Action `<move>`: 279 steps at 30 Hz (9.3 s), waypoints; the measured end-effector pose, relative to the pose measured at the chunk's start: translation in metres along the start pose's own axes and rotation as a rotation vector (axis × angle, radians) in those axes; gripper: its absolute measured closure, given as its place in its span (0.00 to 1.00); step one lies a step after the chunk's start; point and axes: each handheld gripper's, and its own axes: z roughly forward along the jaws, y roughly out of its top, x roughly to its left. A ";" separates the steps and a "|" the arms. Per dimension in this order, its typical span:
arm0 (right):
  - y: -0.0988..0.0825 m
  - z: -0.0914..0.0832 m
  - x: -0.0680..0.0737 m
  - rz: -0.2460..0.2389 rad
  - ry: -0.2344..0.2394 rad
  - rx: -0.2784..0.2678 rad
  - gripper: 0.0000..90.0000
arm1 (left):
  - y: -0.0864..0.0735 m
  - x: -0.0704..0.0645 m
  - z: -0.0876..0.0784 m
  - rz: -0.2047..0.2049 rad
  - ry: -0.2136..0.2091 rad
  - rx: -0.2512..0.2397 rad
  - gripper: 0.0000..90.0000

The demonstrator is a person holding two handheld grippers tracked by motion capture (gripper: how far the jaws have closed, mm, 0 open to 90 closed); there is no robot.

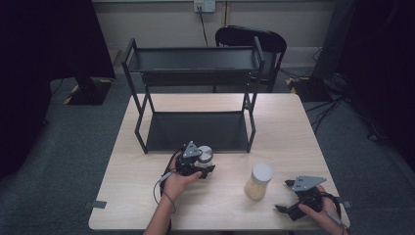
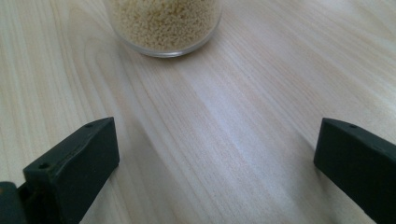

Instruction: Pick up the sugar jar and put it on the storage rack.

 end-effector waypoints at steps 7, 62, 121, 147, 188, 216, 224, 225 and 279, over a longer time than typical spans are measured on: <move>0.000 0.000 0.000 0.000 0.000 0.000 0.00 | 0.007 0.006 -0.006 -0.018 0.002 -0.006 0.33; 0.000 0.000 0.000 -0.001 0.000 0.000 0.00 | 0.090 0.046 -0.067 -0.086 0.034 -0.058 0.33; 0.000 0.000 0.000 0.001 0.000 -0.001 0.00 | 0.198 0.048 -0.144 -0.035 0.101 -0.066 0.33; 0.000 0.000 0.000 0.001 0.001 0.000 0.00 | 0.255 0.048 -0.177 -0.027 0.133 -0.057 0.33; 0.000 0.000 0.000 0.000 0.001 0.000 0.00 | 0.319 0.095 -0.121 -0.053 0.210 -0.052 0.33; 0.000 0.000 0.000 0.000 0.001 0.000 0.00 | 0.307 0.096 -0.104 -0.116 0.220 -0.054 0.17; 0.000 0.000 0.000 0.001 0.001 0.001 0.00 | 0.296 0.082 -0.117 -0.140 0.222 -0.091 0.05; 0.000 0.000 0.000 0.001 0.001 0.001 0.00 | 0.296 0.082 -0.117 -0.140 0.222 -0.091 0.03; 0.000 0.000 0.000 0.000 0.001 -0.001 0.00 | 0.140 0.049 -0.113 -0.099 0.101 -0.160 0.01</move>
